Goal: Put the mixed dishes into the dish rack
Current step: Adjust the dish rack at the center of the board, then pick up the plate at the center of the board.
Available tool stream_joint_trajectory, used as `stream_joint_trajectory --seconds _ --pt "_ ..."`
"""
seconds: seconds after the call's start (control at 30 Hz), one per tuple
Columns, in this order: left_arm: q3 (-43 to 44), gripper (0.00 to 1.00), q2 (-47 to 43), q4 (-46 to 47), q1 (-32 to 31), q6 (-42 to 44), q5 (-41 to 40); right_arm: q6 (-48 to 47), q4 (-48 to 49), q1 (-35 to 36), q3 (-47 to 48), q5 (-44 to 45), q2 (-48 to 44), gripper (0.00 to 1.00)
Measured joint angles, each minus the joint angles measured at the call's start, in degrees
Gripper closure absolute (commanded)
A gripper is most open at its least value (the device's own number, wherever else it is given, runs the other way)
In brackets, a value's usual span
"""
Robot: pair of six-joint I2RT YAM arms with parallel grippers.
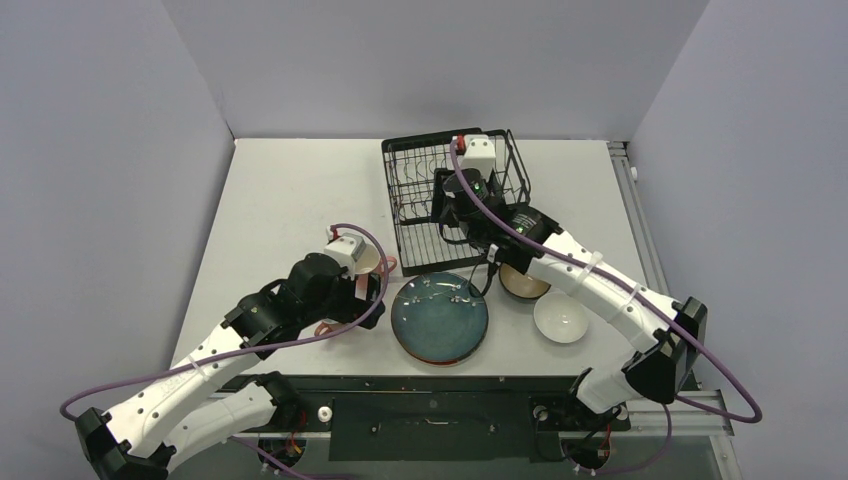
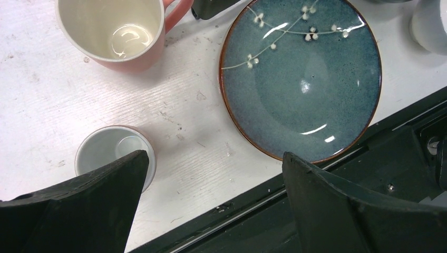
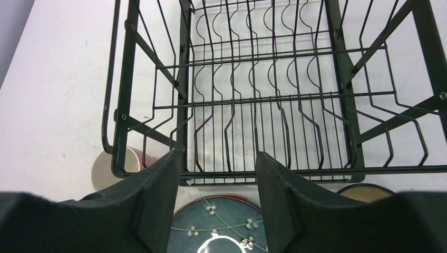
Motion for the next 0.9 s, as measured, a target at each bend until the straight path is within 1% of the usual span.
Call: stream_joint_trajectory --seconds 0.1,0.23,0.37,0.5,0.57,0.67,0.7,0.9 --pt "0.0 0.04 0.0 0.0 0.0 -0.3 0.2 -0.6 -0.7 0.5 -0.3 -0.2 -1.9 0.49" --pt "0.0 0.04 0.1 0.1 0.5 -1.7 1.0 -1.0 0.3 0.7 -4.5 -2.0 -8.7 0.49" --pt "0.0 0.04 0.6 0.6 0.8 -3.7 2.7 -1.2 2.0 0.6 -11.5 -3.9 -17.5 0.48" --pt "-1.1 0.04 0.9 2.5 1.0 -6.1 6.2 -0.7 3.3 0.6 -19.4 -5.5 -25.0 0.49" --pt "-1.7 0.04 1.0 3.3 1.0 -7.3 8.0 -0.3 3.2 0.5 -22.9 -6.3 -27.8 0.49" --pt "-2.4 0.04 1.0 3.8 1.0 -9.1 10.1 0.3 2.9 0.2 -27.1 -7.6 -31.4 0.43" --pt "-2.6 0.04 1.0 4.0 1.0 -9.7 10.6 0.4 3.1 0.2 -28.6 -8.1 -32.7 0.42" --pt "-4.3 0.0 1.0 5.4 0.8 -13.6 11.8 0.8 3.2 0.2 -37.4 -10.6 -41.0 0.42"
